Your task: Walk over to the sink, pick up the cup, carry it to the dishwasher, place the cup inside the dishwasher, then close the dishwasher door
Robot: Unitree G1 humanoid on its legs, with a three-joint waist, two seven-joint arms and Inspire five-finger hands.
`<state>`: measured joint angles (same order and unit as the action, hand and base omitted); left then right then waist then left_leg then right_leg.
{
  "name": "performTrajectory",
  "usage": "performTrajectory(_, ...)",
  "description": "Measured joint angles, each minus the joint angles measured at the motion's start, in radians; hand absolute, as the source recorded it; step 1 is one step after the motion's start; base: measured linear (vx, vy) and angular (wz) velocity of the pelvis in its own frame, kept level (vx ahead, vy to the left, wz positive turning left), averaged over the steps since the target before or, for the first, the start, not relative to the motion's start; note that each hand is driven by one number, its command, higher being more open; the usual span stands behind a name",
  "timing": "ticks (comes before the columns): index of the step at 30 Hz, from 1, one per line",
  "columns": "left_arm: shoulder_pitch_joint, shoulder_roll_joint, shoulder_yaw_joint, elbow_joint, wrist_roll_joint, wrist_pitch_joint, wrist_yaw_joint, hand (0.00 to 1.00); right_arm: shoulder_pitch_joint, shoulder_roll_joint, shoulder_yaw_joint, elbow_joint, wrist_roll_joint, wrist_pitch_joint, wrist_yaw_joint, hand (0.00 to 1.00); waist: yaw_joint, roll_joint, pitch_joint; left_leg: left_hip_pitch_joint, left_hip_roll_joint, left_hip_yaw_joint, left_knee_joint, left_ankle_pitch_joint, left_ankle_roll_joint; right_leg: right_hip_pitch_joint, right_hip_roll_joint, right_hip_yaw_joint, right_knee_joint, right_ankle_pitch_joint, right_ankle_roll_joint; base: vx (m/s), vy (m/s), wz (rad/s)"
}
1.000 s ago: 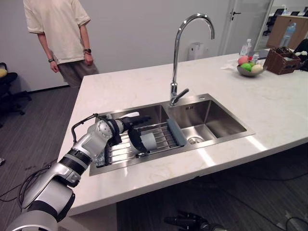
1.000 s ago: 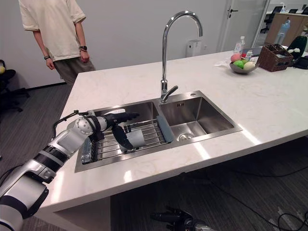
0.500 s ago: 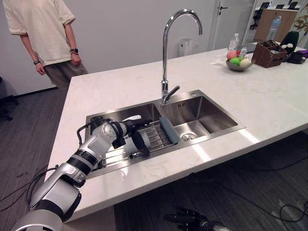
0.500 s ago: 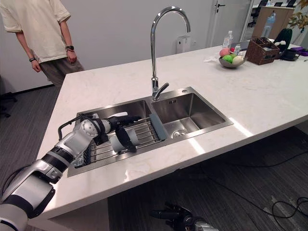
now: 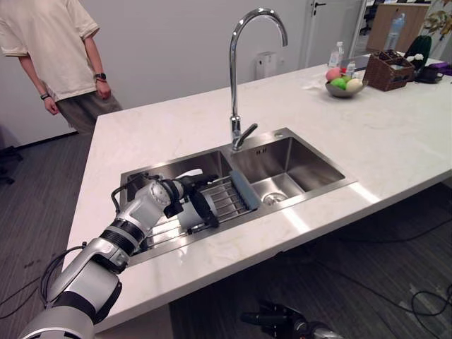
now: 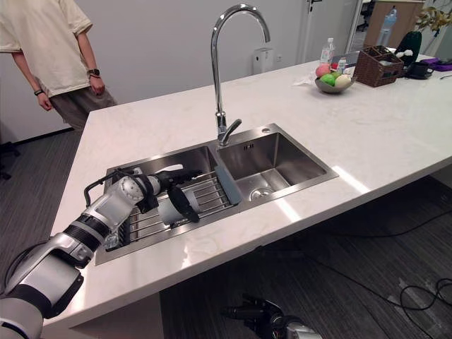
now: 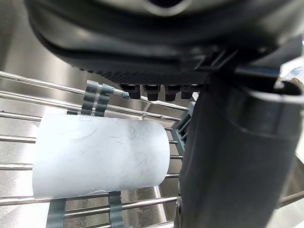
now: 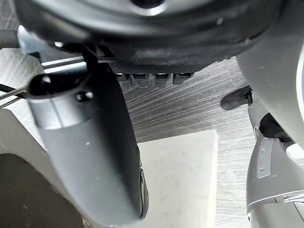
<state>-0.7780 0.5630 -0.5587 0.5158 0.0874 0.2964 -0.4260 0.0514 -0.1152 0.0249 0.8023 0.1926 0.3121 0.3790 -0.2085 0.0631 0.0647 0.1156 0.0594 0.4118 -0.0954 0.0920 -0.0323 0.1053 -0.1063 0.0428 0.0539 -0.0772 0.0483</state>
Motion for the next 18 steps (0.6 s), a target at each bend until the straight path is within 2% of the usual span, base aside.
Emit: performTrajectory(18,0.0,-0.045,0.045,0.082,-0.148,0.076,0.038,1.0,0.004,-0.004,-0.02,-0.026,-0.022,0.015,0.042,1.0,-0.004,0.014,0.011,0.002,0.006,0.009,0.0,-0.004,-0.005,0.0,0.007,0.008,0.0,0.0,0.0,0.0,0.0,0.0)
